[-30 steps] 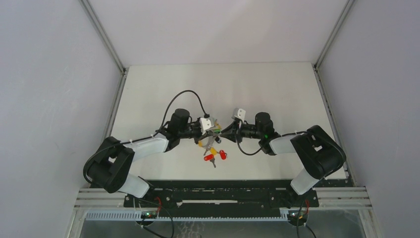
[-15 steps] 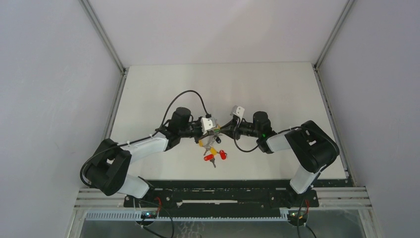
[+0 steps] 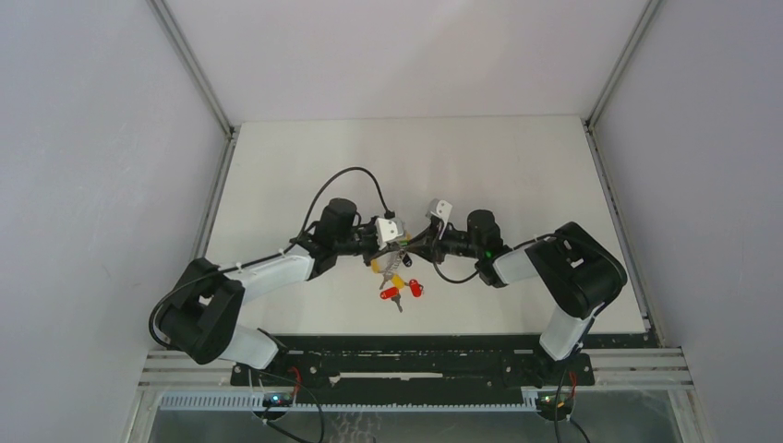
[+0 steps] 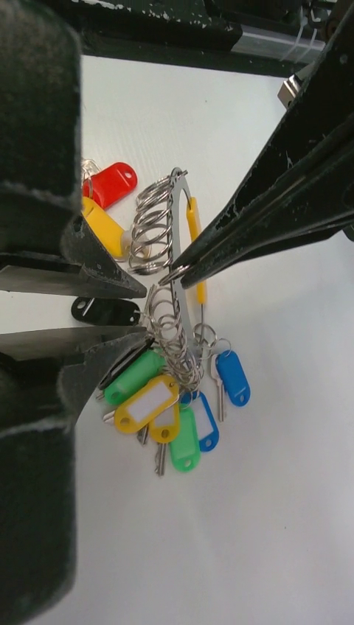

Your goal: Put the keys on the keyring

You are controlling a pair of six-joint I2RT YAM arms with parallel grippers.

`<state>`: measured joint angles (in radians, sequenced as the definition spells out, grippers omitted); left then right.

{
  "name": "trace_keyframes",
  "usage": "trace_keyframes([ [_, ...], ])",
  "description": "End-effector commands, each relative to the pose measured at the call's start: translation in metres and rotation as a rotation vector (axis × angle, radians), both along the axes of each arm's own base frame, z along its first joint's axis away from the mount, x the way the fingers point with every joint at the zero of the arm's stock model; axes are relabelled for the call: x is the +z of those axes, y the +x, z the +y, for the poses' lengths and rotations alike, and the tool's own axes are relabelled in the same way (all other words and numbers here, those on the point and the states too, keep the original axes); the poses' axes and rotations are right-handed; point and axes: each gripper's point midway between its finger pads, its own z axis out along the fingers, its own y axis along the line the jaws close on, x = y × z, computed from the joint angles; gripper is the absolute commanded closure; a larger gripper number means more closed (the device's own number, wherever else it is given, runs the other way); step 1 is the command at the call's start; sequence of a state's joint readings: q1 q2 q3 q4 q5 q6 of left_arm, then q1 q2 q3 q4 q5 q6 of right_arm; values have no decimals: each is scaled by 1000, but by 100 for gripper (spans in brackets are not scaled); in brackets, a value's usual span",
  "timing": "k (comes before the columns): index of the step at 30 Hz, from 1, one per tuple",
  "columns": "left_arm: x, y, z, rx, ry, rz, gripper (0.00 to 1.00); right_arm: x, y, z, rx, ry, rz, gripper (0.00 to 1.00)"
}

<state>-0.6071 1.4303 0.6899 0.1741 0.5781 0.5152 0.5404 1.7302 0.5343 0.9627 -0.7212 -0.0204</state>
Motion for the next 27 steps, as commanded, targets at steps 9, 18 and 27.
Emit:
trace_keyframes([
  [9, 30, 19, -13, 27, -52, -67, 100, 26, -10, 15, 65, 64, -32, 74],
  [18, 31, 24, -16, 56, -54, -52, 100, 23, -16, 19, 71, 39, -38, 69],
  [27, 33, 25, -19, 62, -77, -40, 100, 17, -22, 24, 69, 12, -31, 59],
])
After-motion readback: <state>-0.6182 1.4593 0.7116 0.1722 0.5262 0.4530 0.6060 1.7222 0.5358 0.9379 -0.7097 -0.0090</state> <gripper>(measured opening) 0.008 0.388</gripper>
